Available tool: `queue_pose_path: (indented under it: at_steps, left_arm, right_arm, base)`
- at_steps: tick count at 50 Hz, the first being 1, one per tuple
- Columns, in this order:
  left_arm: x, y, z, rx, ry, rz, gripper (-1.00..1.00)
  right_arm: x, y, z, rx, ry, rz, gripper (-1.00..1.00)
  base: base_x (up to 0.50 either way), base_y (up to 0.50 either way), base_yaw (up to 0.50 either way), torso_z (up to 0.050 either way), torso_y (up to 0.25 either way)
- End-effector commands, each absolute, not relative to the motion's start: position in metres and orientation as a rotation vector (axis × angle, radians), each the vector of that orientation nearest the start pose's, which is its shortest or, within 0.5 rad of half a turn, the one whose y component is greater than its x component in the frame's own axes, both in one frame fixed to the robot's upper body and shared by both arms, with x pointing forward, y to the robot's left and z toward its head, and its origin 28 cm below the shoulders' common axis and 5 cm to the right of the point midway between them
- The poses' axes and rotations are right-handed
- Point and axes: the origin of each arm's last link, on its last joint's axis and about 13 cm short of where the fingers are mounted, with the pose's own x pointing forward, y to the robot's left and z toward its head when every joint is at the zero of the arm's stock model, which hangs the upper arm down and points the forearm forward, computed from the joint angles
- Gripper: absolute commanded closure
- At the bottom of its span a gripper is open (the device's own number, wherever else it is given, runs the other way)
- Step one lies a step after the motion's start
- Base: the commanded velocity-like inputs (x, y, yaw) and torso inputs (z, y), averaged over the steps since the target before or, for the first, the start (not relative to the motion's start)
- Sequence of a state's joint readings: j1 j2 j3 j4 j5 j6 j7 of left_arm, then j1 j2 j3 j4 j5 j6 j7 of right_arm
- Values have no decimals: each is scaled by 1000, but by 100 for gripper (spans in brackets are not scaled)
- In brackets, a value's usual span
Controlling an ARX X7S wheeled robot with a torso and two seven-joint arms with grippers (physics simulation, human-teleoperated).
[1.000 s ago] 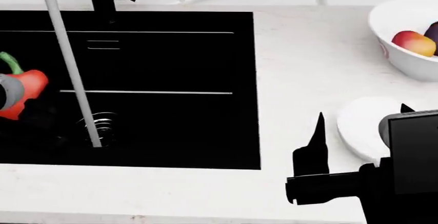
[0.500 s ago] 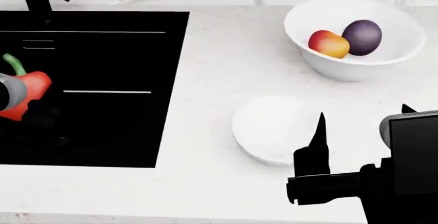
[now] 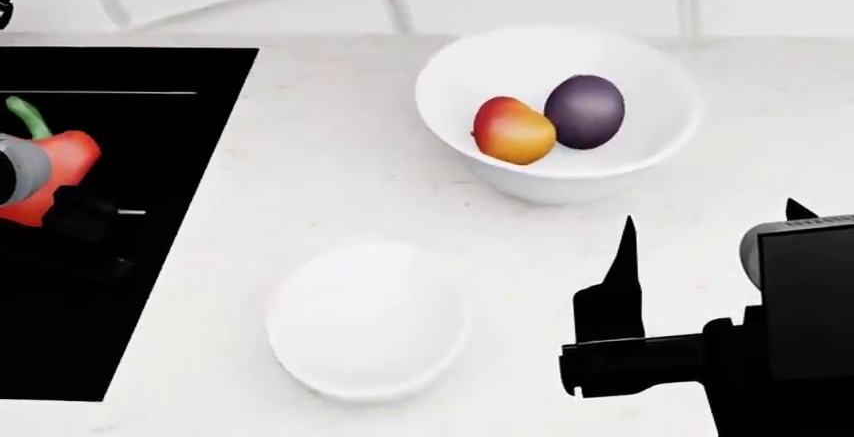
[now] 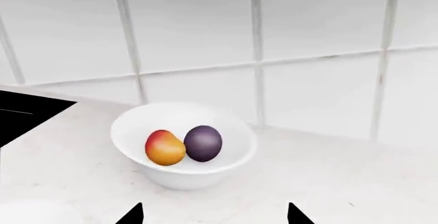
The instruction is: Pick the eggplants and mangos from the sink and place them in one bowl. Place the bell pepper in the other bowl. Then turn off the sink faucet.
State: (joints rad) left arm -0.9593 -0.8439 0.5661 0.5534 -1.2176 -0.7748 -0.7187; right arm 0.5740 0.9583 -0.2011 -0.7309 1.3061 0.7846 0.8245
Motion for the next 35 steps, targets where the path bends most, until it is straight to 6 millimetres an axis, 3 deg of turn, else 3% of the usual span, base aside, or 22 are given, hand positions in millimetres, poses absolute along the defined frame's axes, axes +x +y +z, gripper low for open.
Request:
queue_pose_path:
  at_steps: [1,15,20,24,35]
  left_arm:
    - [242,236,251,182,-68,-187,100]
    - [238,232,253,149,-40,-247,100]
    - [230,226,261,144,-45,-303,100]
    - [222,223,267,31,28,-405,100]
    - [200,208,278,72,81,-582,100]
  right_arm:
    - [197,-157,228,-162,-20,14,-100]
    - [196,-158,228,-156,-15,3,-100]
    - [194,-158,229,-157,-12,2,-100]
    - [193,-158,229,-158,-11,3,-100]
    - [194,-158,228,-157,-5,8,-100]
  base:
    - [383,-211,0,0,0]
    - [364,-123,0,0,1]
    - [27,0,0,0,2]
    - [0,0,0,0,0]
    - [0,0,0,0,0]
